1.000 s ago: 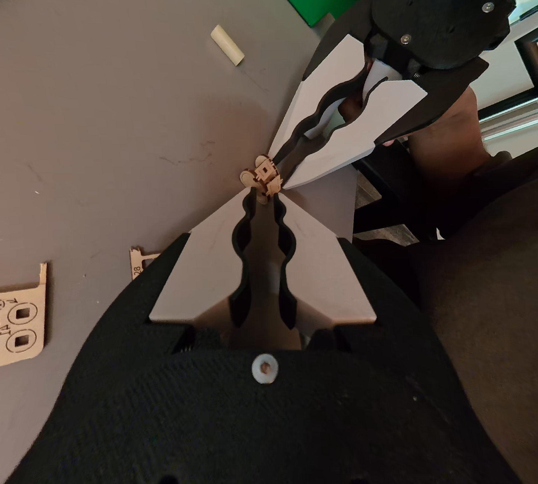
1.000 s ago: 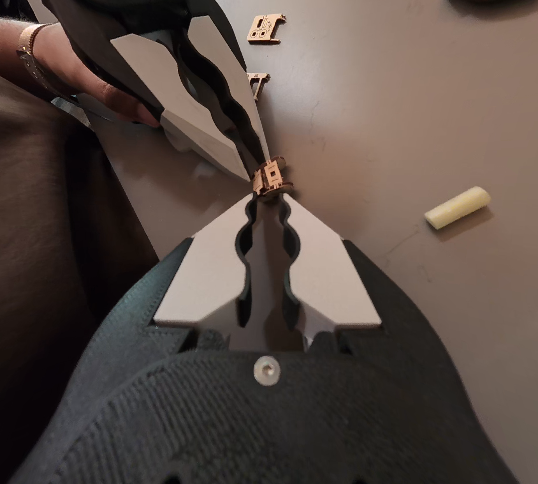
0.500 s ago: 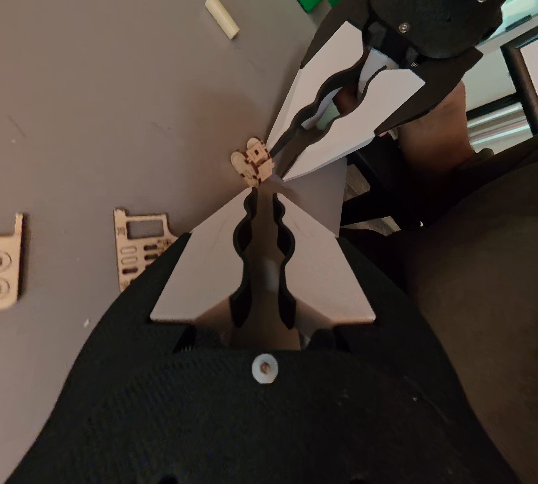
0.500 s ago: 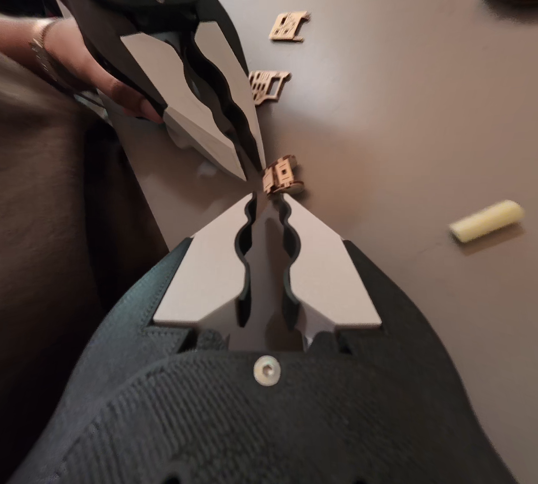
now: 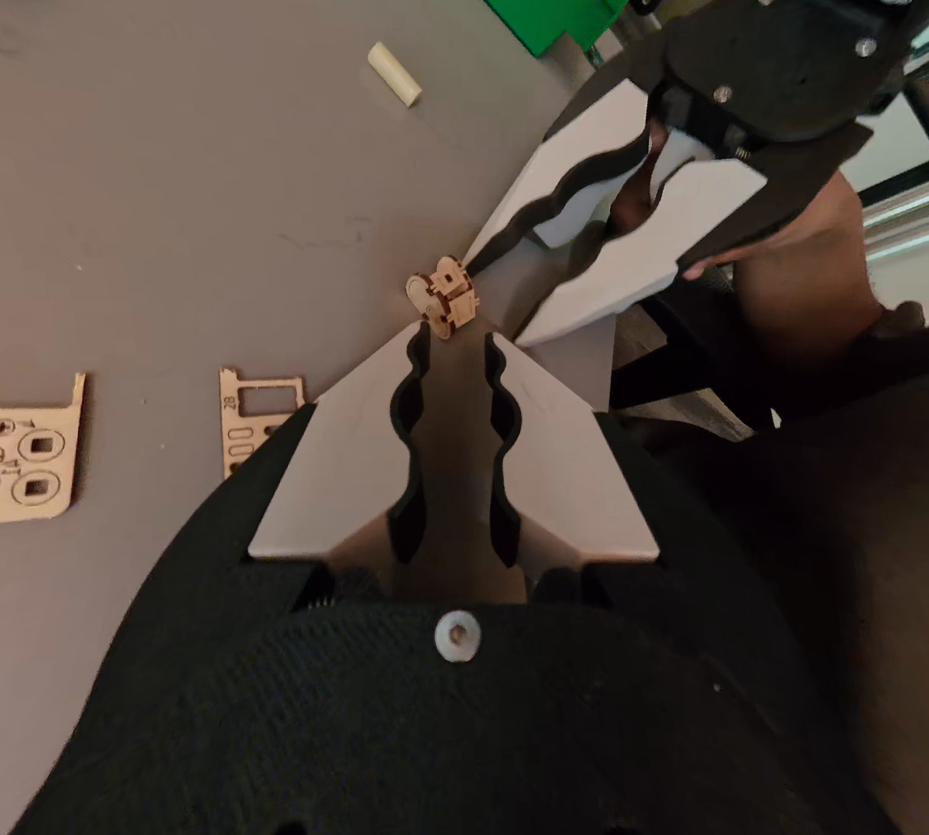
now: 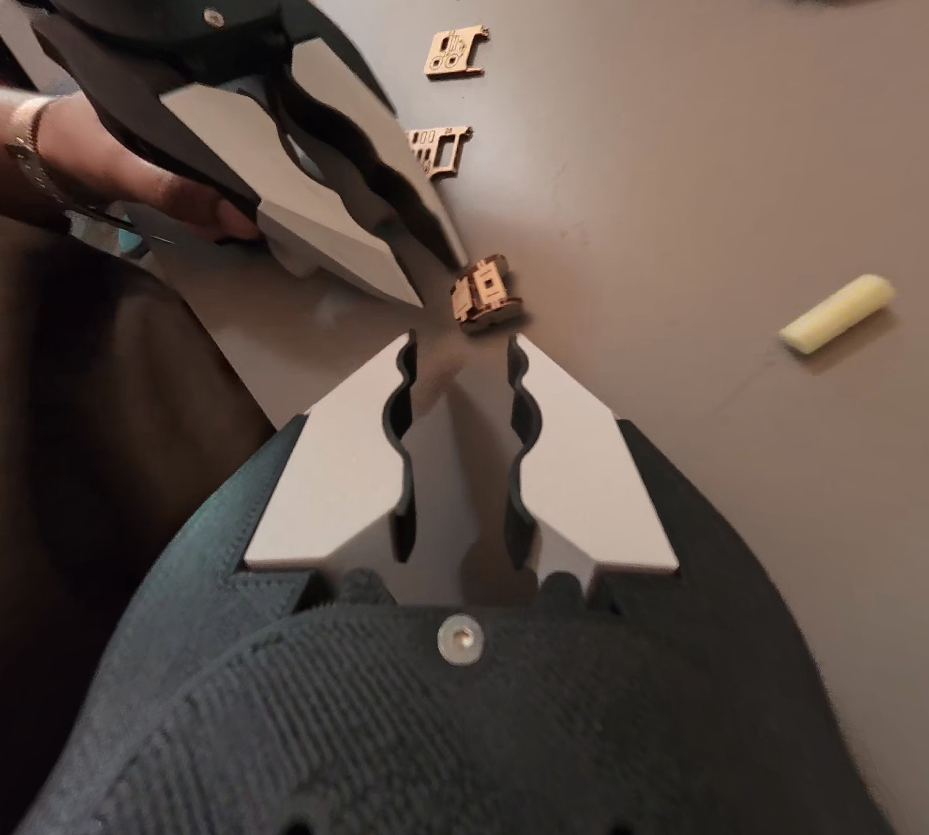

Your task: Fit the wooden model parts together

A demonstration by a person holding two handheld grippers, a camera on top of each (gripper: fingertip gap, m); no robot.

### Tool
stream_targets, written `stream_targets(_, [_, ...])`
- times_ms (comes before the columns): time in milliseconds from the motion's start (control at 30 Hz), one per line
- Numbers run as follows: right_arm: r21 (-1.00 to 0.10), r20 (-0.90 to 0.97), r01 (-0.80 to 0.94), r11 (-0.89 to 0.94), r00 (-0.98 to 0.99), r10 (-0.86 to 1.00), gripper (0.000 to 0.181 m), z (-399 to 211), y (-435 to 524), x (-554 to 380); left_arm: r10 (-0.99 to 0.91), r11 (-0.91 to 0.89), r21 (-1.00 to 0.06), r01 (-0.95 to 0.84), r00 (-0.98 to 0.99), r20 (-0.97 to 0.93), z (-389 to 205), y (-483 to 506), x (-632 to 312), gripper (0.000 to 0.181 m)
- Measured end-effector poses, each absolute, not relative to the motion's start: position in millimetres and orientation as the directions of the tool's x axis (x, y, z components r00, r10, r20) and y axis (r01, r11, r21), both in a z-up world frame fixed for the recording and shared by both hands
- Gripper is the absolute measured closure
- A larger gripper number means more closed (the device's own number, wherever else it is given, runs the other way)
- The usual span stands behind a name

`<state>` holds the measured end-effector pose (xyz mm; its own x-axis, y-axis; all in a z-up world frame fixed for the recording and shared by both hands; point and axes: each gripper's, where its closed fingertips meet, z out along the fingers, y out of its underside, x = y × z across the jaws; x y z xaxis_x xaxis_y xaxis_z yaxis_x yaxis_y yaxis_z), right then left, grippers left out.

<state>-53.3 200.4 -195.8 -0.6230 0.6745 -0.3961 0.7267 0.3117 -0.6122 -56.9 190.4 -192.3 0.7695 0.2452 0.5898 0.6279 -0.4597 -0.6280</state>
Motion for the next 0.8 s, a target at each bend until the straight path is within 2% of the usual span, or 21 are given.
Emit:
stream_targets(133, [-0.639, -0.276, 0.678, 0.364, -0.644, 0.714, 0.145, -198.3, 203.3, -59.3, 0.247, -0.464, -0.641, 0.611, 0.784, 0.569, -192.2, 193.9, -57.6, 0.159])
stream_targets(400, [-0.653, -0.240, 0.620, 0.435, -0.714, 0.658, 0.145, -199.0, 186.8, -58.0, 0.259, -0.437, -0.641, 0.631, 0.771, 0.581, -190.5, 191.5, -61.0, 0.158])
stream_targets(800, [-0.660, -0.289, 0.563, 0.498, -0.801, 0.524, 0.147, -197.8, 139.1, -31.9, 0.323, -0.430, -0.587, 0.686, 0.724, 0.609, -193.6, 141.6, -32.6, 0.161])
